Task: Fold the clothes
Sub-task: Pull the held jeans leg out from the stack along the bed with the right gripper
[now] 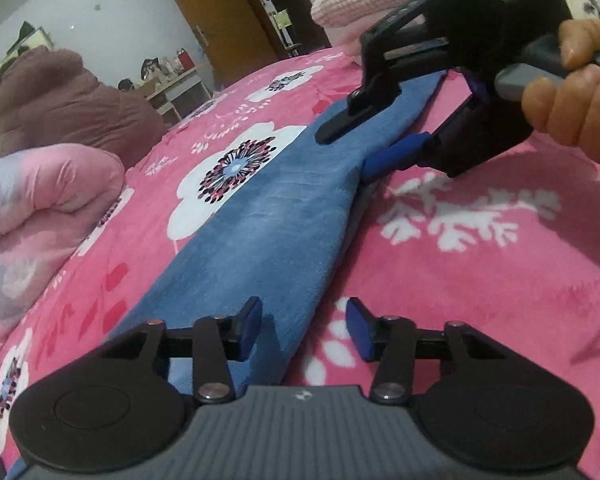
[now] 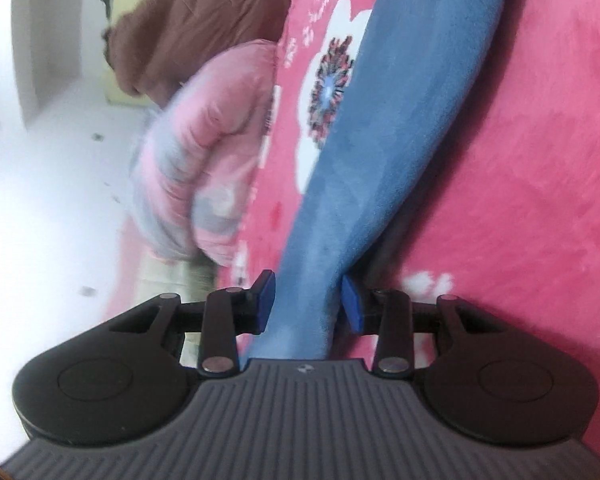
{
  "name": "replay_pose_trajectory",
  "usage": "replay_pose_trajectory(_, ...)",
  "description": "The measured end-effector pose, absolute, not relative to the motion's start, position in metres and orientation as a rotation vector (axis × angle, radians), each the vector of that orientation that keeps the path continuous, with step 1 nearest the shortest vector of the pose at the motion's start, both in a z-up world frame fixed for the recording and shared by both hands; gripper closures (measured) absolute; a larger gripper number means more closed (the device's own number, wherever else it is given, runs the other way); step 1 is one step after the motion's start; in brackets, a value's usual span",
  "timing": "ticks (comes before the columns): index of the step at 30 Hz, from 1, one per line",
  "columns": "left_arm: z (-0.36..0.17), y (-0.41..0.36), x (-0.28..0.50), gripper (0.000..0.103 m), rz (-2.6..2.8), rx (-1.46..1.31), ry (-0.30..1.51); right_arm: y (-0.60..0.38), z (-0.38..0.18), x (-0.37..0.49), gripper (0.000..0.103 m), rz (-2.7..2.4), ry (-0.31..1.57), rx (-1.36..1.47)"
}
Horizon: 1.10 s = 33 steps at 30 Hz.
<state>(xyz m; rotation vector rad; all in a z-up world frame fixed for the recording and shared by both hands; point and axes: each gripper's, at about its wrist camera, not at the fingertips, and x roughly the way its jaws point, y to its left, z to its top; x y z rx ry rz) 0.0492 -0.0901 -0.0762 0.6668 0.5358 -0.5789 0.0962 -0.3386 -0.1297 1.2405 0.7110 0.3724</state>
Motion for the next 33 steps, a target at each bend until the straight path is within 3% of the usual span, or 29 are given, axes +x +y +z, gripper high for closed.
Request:
replay_pose_trajectory(7, -0.054, -0.075, 0.07, 0.098, -0.574, 0.518, 0.573, -0.343, -0.126, 0.105, 0.067, 0.44, 0.675, 1.298)
replay_pose_trajectory(16, -0.037, -0.055, 0.094, 0.099, -0.593, 0.306, 0.627, -0.35, -0.114, 0.088, 0.067, 0.327, 0.727, 1.038)
replay_pose_trajectory(22, -0.04, -0.055, 0.094, 0.099, -0.592, 0.28, 0.627, -0.334, -0.118, 0.102, 0.08, 0.228, 0.753, 0.939)
replay_pose_trajectory(26, -0.042, -0.053, 0.09, 0.099, -0.595, 0.265, 0.627, -0.329, -0.121, 0.1, 0.1, 0.198, 0.723, 0.903)
replay_pose_trajectory(33, -0.061, -0.058, 0.084, 0.098, -0.605, 0.311, 0.655, -0.332, -0.132, 0.088, 0.103, 0.179, 0.69, 0.906)
